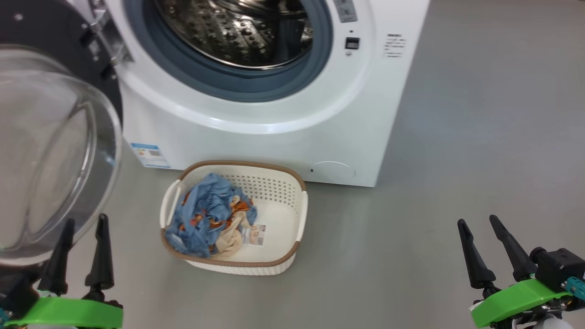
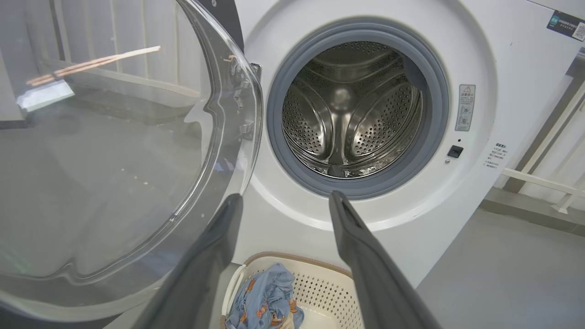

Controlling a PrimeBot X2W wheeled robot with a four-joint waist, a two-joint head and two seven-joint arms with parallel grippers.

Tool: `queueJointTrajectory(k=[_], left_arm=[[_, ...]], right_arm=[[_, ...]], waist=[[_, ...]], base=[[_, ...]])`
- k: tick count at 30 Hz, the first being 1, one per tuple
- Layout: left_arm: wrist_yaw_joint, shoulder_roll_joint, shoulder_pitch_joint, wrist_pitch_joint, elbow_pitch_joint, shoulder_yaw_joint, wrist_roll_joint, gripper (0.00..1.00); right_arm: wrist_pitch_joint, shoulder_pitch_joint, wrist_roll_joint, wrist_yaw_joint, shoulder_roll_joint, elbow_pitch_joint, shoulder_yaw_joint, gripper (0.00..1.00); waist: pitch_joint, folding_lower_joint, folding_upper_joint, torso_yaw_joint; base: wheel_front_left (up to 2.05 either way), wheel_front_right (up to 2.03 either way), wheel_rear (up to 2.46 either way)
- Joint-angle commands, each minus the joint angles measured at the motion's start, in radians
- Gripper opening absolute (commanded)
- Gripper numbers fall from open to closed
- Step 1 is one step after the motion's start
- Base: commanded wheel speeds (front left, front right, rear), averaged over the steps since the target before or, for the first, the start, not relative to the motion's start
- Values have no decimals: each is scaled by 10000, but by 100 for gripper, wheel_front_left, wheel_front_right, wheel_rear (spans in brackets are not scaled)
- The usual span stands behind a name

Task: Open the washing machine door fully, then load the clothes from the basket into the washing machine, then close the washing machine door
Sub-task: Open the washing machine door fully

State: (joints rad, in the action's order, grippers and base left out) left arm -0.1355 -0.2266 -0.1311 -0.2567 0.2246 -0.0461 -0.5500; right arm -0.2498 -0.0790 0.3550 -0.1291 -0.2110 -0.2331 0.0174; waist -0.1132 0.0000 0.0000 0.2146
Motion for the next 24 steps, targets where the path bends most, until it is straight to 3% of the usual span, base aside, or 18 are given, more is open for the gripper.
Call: queueJointTrajectory(k=[1,9,24], left_arm=[[48,-475,-59,-51,-316,133,-101,100],[48,-660,0,-51,-579,-350,-238,100],[48,-777,69,-51,-725,-684,-647,100]], right_arm=[[-120,-5,26,-16,-45,312,150,100],[-120,-74,-22,-16,62,422,-68,100],[-120,-110,-13,-16,177,552,-376,100]], waist=[[-80,0,0,-573],[-247,0,0,-1476],[-376,0,0,-2446]], base=[[0,0,0],[0,0,0],[0,0,0]])
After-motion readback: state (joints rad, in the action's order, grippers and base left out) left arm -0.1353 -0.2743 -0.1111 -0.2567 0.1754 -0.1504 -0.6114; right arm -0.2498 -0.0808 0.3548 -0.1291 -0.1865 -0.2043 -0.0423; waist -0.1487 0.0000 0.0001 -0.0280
